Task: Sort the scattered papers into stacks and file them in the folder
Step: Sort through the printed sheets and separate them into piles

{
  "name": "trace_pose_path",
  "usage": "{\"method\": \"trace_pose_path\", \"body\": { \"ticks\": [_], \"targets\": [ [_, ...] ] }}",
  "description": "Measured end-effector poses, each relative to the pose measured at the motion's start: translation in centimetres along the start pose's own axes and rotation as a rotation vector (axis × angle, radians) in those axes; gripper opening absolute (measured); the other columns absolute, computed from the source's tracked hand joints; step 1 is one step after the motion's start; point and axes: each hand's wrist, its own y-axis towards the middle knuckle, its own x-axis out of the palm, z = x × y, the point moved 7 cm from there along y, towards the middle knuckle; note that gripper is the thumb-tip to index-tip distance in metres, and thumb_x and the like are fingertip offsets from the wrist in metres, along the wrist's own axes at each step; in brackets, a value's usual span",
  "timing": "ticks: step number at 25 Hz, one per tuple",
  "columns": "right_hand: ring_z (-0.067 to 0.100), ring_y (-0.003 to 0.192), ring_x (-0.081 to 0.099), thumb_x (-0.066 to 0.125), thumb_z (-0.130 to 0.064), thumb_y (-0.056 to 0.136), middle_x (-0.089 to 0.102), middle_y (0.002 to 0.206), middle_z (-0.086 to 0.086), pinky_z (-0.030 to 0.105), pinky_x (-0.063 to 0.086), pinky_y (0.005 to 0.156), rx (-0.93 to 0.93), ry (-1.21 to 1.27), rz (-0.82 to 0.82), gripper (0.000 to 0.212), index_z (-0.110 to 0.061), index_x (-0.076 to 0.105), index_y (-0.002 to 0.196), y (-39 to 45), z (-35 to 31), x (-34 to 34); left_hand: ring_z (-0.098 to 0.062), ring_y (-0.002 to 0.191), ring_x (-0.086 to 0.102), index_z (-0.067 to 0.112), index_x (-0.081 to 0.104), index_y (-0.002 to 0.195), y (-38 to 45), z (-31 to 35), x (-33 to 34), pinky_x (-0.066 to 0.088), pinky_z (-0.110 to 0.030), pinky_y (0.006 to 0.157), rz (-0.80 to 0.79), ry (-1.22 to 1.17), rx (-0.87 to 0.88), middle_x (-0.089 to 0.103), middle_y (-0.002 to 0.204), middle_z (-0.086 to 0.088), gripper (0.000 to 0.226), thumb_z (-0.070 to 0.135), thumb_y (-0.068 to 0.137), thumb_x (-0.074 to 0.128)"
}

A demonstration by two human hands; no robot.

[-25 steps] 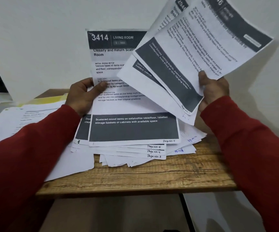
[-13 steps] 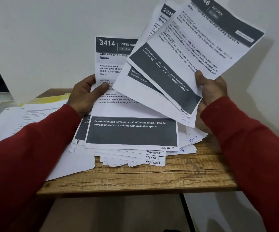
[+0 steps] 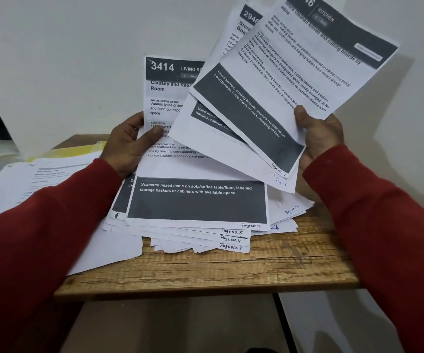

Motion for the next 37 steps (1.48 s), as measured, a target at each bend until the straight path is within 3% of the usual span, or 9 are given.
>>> {"method": "trace_pose_path", "body": {
  "ticks": [8,12,15,17,21,26,29,33,37],
  "targets": [
    [0.036,0.107,0.067,0.06,0.01,0.09,0.072,0.11,0.011,0.055,0.053,0.095,-0.007,-0.016,0.005,0.024,-0.006,0.066,0.108,0.1,0.0,0.1,-0.007,0.088,0.072,0.017,0.059,0.119,0.0,-0.3,0.1,0.057,-0.023,0.077,-0.013,-0.023,-0.013,0.077,0.098,0.01,0.029,0.0,0.097,0.052],
    [0.031,0.101,0.069,0.061,0.009,0.09,0.073,0.106,0.008,0.053,0.053,0.095,-0.018,-0.034,0.004,0.023,-0.006,0.067,0.107,0.1,0.0,0.0,-0.007,0.089,0.072,0.012,0.045,0.137,0.1,-0.4,0.1,0.058,-0.024,0.076,-0.018,0.004,-0.01,0.076,0.099,0.012,0.042,-0.003,0.098,0.05],
    [0.029,0.1,0.07,0.061,0.008,0.09,0.073,0.104,0.006,0.051,0.054,0.094,-0.007,-0.054,-0.023,0.024,-0.007,0.066,0.108,-0.2,0.1,0.3,-0.007,0.099,0.07,0.032,0.028,0.145,0.3,-0.8,-0.4,0.057,-0.025,0.081,-0.018,0.001,0.009,0.072,0.114,0.012,0.064,-0.006,0.097,0.049],
    [0.028,0.099,0.072,0.061,0.009,0.09,0.073,0.106,0.006,0.046,0.058,0.09,0.006,-0.076,-0.042,0.03,-0.003,0.065,0.117,-0.7,0.3,0.4,-0.01,0.108,0.066,0.03,0.038,0.142,0.5,-1.0,-0.6,0.054,-0.025,0.089,-0.044,0.066,0.017,0.066,0.127,0.008,0.059,-0.006,0.098,0.049],
    [0.032,0.103,0.07,0.061,0.009,0.09,0.071,0.115,0.014,0.05,0.057,0.09,0.04,-0.126,-0.063,0.036,-0.001,0.062,0.124,-1.1,0.6,0.7,-0.01,0.094,0.069,0.023,0.078,0.099,0.8,-2.1,-0.5,0.053,-0.018,0.086,-0.021,0.077,-0.138,0.076,0.096,0.009,0.048,-0.007,0.097,0.04],
    [0.029,0.095,0.072,0.057,0.011,0.09,0.074,0.109,0.011,0.041,0.059,0.085,0.108,-0.25,-0.335,0.032,0.002,0.063,0.12,-2.9,2.1,3.2,-0.006,0.071,0.07,0.015,0.074,0.089,0.8,-1.7,-0.7,0.053,-0.018,0.067,0.075,0.09,-0.251,0.075,0.076,0.007,0.041,0.039,0.103,0.045],
    [0.025,0.092,0.072,0.059,0.006,0.091,0.076,0.099,0.007,0.039,0.059,0.086,0.162,-0.358,-0.472,0.023,-0.003,0.067,0.112,-3.7,3.6,4.4,-0.003,0.061,0.068,0.014,0.068,0.091,0.4,-1.7,-0.7,0.055,-0.019,0.061,0.069,0.079,-0.178,0.074,0.07,0.009,0.025,0.028,0.102,0.051],
    [0.035,0.103,0.069,0.068,-0.009,0.083,0.072,0.11,0.018,0.054,0.052,0.097,-0.046,-0.366,-0.193,0.02,-0.008,0.072,0.103,-0.9,0.9,2.0,-0.005,0.073,0.072,0.016,0.066,0.102,0.4,-1.3,-0.4,0.058,-0.02,0.067,0.042,0.02,-0.14,0.077,0.081,0.009,0.017,0.013,0.102,0.049],
    [0.035,0.104,0.069,0.062,0.0,0.089,0.072,0.111,0.017,0.055,0.053,0.095,-0.107,-0.214,0.062,0.017,-0.012,0.072,0.097,1.5,-1.2,-1.6,-0.006,0.081,0.073,0.018,0.06,0.115,0.3,-1.1,-0.3,0.058,-0.022,0.069,0.029,0.024,-0.104,0.077,0.09,0.012,0.03,-0.005,0.099,0.047]
  ]
}}
